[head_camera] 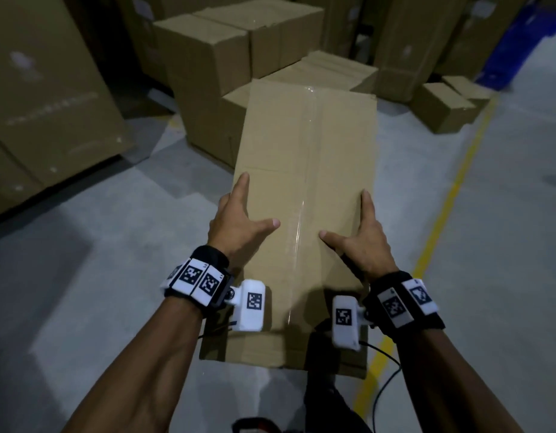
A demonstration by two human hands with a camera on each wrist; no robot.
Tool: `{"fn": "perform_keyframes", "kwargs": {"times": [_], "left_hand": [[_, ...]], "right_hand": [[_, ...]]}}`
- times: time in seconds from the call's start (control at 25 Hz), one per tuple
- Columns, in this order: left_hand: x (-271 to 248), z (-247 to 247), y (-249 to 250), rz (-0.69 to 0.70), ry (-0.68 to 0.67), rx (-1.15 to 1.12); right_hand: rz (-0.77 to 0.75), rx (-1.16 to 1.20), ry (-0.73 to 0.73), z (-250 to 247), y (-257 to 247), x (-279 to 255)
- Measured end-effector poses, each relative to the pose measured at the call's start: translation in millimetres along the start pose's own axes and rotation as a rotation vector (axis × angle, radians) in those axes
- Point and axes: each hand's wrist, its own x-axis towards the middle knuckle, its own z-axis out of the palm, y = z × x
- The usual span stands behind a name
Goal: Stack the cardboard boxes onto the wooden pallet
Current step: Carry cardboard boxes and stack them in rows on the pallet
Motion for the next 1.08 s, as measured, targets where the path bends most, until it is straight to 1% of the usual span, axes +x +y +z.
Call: {"fn": "perform_keyframes", "kwargs": {"times": [0.12, 0.24, 0.48, 0.64, 0.8, 0.92, 1.08], "left_hand": [[73, 42, 30, 0.042, -0.048, -0.022], [155, 89, 64, 0.081, -0.078, -0.074], [293, 160, 141, 0.044, -0.107, -0.211], [378, 201, 174, 0.01, -0.116, -0.263], [470, 245, 198, 0.002, -0.15, -0.259], [552, 276, 212, -0.002, -0.168, -0.268], [668, 314, 255, -0.005, -0.231, -0.264]], "right_hand": [[0.012, 0.041, 0.052, -28, 8, 72], [0.007, 0.094, 0.083, -61, 15, 157], [0.034, 0.15, 0.019, -134, 0, 322], [0.036, 0.153, -0.02, -161, -3, 415], [0.057, 0.153, -0.002, -178, 1, 516], [0.084, 0.121, 0.01, -185, -3, 604], [0.133, 0.114, 0.059, -209, -23, 717]]}}
